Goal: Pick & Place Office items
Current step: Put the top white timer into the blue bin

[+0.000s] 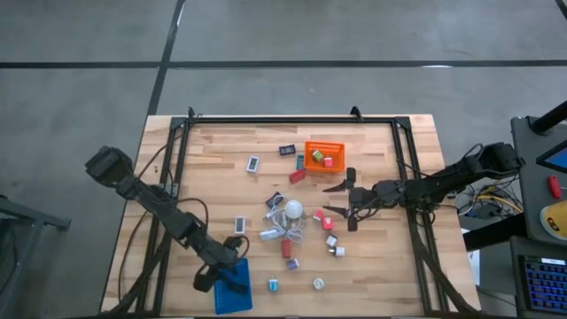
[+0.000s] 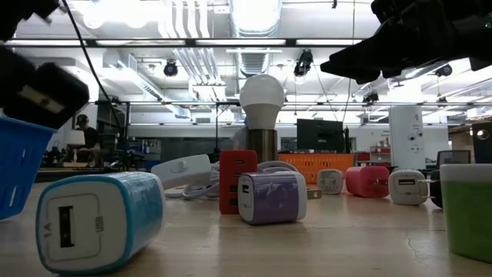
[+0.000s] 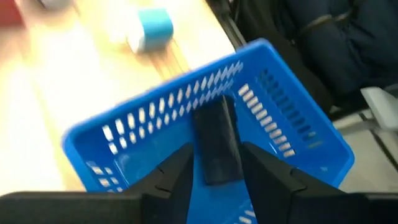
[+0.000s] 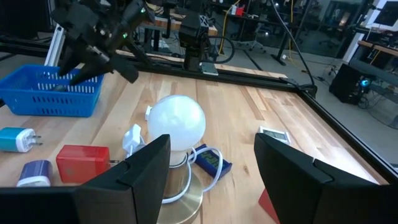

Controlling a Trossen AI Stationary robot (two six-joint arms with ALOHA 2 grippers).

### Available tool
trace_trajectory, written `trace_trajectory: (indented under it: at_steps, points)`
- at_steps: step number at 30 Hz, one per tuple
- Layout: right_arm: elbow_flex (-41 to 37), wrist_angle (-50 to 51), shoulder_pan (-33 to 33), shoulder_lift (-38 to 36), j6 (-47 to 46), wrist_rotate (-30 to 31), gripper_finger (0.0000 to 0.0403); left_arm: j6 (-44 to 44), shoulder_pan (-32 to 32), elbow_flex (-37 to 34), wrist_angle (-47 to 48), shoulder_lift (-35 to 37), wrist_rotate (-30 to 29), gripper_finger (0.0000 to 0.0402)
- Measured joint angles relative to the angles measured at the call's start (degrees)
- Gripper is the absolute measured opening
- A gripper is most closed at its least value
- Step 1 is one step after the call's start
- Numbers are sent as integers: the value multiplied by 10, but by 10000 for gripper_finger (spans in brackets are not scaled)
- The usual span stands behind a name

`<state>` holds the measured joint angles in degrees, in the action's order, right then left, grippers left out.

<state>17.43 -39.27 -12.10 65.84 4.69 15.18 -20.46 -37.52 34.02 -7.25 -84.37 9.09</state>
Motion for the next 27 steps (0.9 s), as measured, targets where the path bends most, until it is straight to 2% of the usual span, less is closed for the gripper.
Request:
trace_trajectory:
  at_steps: [4, 6, 8, 12, 14, 21, 27]
  points:
    - [0, 0, 0, 0, 0, 0, 228, 21, 0, 1, 0, 32, -58, 141]
    - [0, 0, 0, 0, 0, 0, 228, 30, 0, 1, 1, 56, -118, 141]
    - [0, 0, 0, 0, -1, 0, 228, 29, 1, -2, 7, 81, -216, 141]
    - [0, 0, 0, 0, -5, 0, 228, -1, 6, -9, 20, 125, -459, 142]
    - [0, 0, 0, 0, -8, 3, 228, -14, 21, -15, 29, 142, -519, 142]
    - [0, 0, 0, 0, -13, 16, 228, -29, 135, -24, 41, 139, -488, 148]
    - [0, 0, 0, 0, -31, 15, 228, -33, 240, -24, 42, 121, -481, 199]
